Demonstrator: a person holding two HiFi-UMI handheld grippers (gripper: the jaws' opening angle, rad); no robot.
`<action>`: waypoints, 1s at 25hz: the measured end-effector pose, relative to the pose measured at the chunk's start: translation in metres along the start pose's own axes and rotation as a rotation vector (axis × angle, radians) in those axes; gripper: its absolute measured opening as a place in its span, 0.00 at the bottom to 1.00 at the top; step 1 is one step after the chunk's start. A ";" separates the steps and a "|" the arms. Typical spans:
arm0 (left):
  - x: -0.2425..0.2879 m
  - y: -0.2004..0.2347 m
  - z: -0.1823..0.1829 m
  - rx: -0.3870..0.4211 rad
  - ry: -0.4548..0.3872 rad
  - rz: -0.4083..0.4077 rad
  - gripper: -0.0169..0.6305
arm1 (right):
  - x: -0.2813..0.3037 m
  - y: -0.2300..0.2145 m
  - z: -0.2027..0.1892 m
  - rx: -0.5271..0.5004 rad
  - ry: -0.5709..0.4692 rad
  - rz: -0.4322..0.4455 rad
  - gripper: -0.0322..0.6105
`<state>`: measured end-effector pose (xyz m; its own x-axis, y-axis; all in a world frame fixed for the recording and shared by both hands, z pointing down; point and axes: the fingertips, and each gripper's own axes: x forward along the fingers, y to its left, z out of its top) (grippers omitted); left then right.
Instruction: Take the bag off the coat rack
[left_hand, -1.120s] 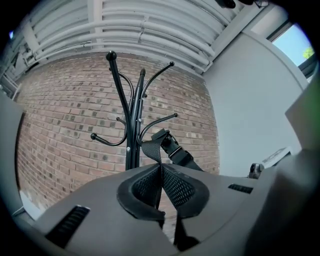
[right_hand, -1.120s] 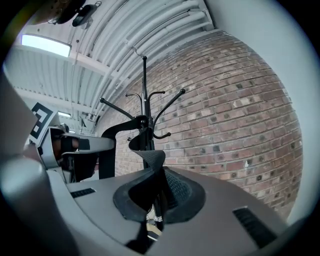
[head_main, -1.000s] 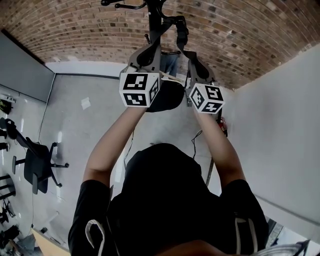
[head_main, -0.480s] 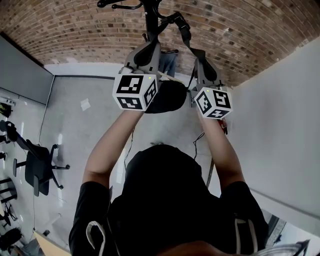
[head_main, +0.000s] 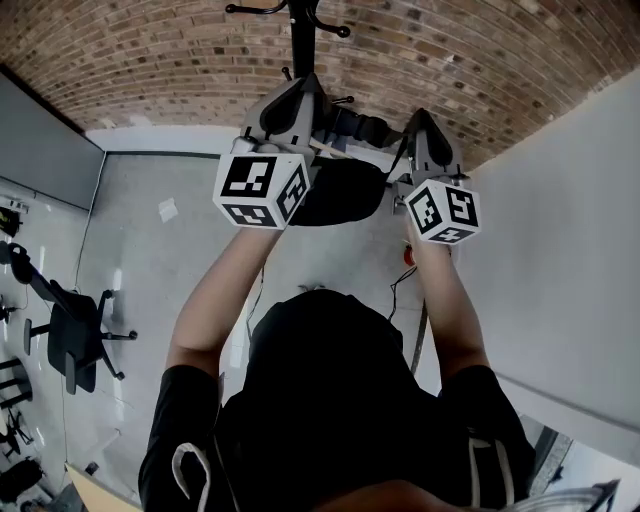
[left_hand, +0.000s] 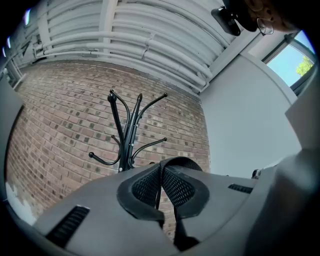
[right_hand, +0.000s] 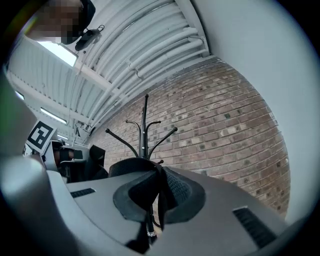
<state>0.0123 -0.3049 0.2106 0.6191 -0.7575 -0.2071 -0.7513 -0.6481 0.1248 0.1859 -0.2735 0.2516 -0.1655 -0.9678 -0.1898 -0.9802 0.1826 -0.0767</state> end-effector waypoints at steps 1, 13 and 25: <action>-0.004 0.000 0.002 -0.004 -0.008 0.007 0.06 | -0.003 -0.001 0.000 0.002 0.000 -0.005 0.08; -0.054 0.010 0.018 -0.046 -0.073 0.073 0.06 | -0.034 0.005 0.006 0.043 0.014 0.024 0.08; -0.084 0.044 -0.006 -0.032 -0.035 0.185 0.06 | -0.066 -0.011 0.005 0.038 0.047 -0.050 0.08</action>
<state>-0.0715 -0.2701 0.2390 0.4628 -0.8610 -0.2111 -0.8434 -0.5009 0.1942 0.2085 -0.2107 0.2602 -0.1223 -0.9827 -0.1388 -0.9826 0.1396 -0.1221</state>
